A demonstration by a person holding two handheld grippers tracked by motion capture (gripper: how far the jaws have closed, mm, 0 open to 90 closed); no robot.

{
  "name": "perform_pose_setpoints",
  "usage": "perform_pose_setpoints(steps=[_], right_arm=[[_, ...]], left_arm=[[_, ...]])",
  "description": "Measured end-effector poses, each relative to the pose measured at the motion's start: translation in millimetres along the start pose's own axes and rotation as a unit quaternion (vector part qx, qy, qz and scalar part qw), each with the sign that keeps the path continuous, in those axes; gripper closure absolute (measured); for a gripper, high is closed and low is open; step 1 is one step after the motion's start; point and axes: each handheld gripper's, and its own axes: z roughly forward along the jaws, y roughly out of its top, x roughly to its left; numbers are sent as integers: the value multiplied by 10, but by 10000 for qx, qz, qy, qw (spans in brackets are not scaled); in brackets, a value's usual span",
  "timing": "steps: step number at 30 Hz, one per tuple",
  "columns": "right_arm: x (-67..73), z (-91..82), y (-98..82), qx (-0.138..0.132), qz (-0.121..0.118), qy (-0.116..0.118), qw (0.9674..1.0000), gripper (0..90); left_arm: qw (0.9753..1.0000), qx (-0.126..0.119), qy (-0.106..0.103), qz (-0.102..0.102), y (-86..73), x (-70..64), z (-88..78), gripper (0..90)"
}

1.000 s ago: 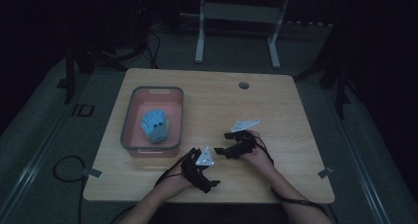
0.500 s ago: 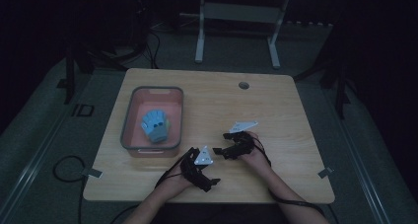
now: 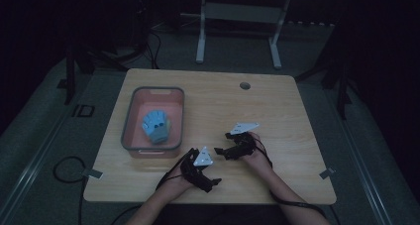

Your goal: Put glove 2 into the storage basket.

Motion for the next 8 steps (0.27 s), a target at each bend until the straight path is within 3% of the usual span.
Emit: perform_pose_setpoints(steps=[8], right_arm=[[-9,4,-9,18,-33,-21,10000,162]], left_arm=[[10000,-39,21,-7,-4,1,-10,22]])
